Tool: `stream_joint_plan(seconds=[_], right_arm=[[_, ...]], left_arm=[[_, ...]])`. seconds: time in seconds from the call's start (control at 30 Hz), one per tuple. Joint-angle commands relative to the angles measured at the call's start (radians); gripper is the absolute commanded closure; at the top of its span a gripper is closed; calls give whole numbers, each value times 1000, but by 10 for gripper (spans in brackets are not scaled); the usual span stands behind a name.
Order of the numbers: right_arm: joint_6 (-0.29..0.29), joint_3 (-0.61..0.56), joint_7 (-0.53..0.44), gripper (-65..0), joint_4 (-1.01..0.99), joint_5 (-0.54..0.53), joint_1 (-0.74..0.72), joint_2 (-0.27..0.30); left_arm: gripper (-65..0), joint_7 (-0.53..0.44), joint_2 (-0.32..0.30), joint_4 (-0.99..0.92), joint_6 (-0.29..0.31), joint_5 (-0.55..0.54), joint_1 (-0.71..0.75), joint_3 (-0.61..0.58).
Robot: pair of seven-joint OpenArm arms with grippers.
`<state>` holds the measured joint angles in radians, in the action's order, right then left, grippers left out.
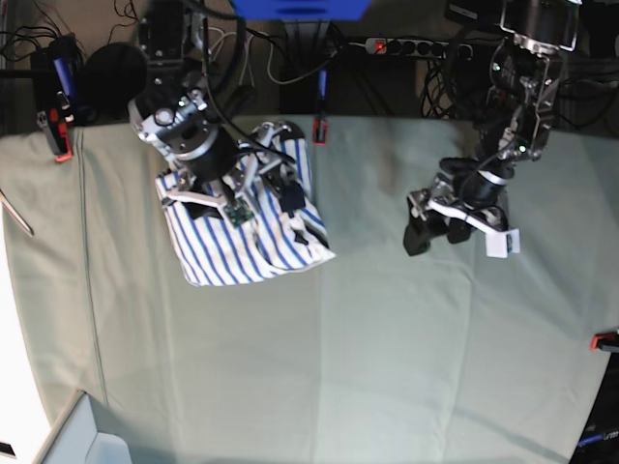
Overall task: Layout the t-shirt on the table in an organized manner, then fold the t-shirt properly
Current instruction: 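Press and tuck the folded end with the right gripper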
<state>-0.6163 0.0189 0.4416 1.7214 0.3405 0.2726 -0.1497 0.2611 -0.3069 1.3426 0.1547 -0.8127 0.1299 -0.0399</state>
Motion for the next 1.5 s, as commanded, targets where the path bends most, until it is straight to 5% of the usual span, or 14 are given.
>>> stream_joint_plan(seconds=[0.0,0.33,0.6,0.77,0.9,1.17,1.47], right_arm=[[6,-1,-22,-402,12,-10,0,-4],[6,-1,-17,-390,-53,-10,3,0],[6,-9,-20,-113,-90,-10,18,-1],[6,-9,-20,-47,-96,-10,23,-1],[6,-9,-14,-86,-96,-10,24,-4],[6,-30,-22,-335,-73,-11,73,-7],[6,-44,-22,-347,-80,-11,66,-7]], left_arm=[[-508,-18,-7,13,13,-6,-11,5],[-508,-18,-7,13,13,-6,-16,7],[-508,-18,-7,13,12,-6,-14,7],[-508,-18,-8,13,12,-6,-8,7],[-508,-18,-8,13,12,-6,-6,7],[-508,-18,-8,13,12,-6,-6,7],[-508,-18,-10,13,12,-6,-6,7]])
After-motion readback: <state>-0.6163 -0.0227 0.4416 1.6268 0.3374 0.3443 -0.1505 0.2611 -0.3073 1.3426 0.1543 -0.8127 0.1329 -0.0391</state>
